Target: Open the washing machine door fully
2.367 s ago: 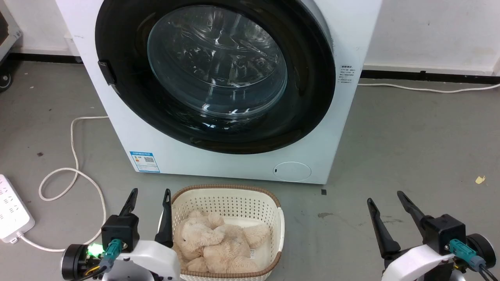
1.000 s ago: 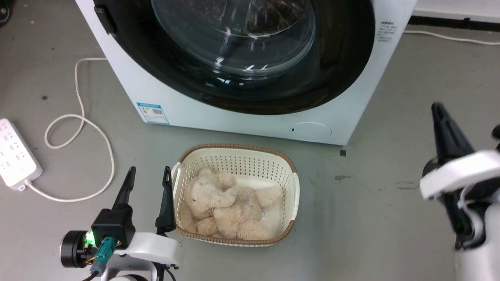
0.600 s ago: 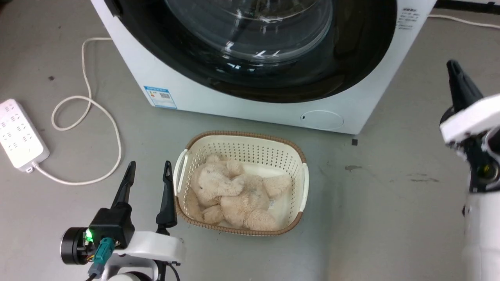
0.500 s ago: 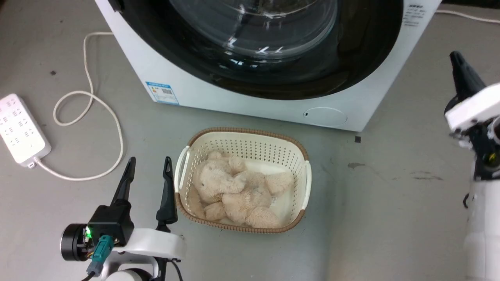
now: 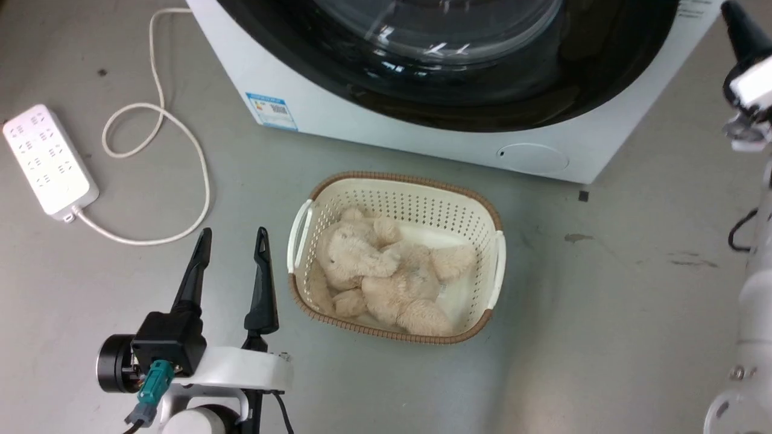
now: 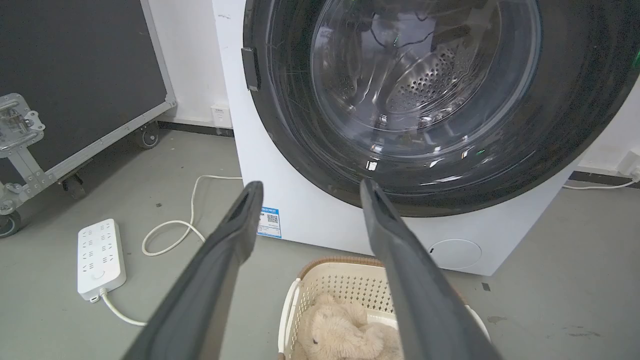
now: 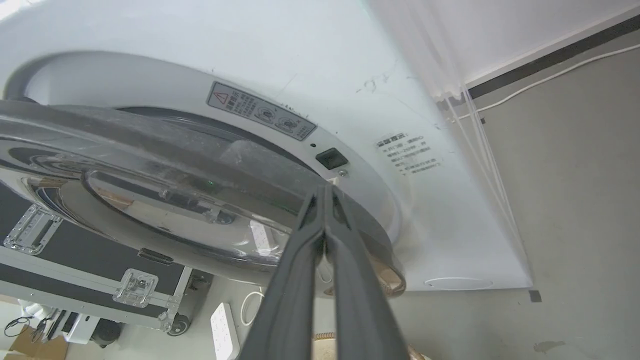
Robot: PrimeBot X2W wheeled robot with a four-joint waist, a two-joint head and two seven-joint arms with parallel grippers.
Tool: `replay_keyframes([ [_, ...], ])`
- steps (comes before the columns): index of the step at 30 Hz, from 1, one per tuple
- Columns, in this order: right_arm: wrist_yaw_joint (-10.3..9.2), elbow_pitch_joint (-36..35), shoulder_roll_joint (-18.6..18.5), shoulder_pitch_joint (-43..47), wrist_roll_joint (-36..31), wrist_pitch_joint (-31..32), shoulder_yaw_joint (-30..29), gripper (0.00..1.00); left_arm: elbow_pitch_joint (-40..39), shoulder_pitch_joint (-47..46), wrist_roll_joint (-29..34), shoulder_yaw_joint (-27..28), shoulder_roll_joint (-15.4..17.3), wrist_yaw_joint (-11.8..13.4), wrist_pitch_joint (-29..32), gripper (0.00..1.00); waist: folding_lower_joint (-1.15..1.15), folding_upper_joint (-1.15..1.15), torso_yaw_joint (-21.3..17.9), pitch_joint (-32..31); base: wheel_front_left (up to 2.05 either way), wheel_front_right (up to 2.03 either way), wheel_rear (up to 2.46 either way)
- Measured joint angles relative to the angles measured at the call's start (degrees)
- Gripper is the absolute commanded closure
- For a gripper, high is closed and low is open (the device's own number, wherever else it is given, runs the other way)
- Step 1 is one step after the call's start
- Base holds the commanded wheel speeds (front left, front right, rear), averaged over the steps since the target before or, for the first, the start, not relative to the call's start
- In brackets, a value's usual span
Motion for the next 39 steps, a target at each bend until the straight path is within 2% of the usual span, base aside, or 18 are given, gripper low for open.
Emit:
replay_keyframes([
  [24, 0.00, 17.07, -3.63, -19.71, 2.44, 13.77, -11.79, 1.00, -1.80, -2.85, -2.27, -2.22, 0.00, 2.50, -2.79, 0.00, 0.00, 0.00, 3.92, 6.97, 0.00, 0.00, 0.00],
  [32, -0.01, 18.69, -4.38, -19.62, 4.39, 19.82, -14.25, 1.00, -1.70, -3.21, -3.23, -2.20, 0.01, 3.25, -3.77, 0.00, 0.00, 0.00, 4.22, 5.82, 0.00, 0.00, 0.00],
  [39, -0.01, 16.89, -2.49, -15.32, 9.01, 26.33, -15.92, 1.00, -0.57, -2.76, -3.79, -2.30, 0.00, 3.23, -4.64, 0.00, -0.01, 0.00, 3.64, 2.91, 0.00, 0.00, 0.00],
])
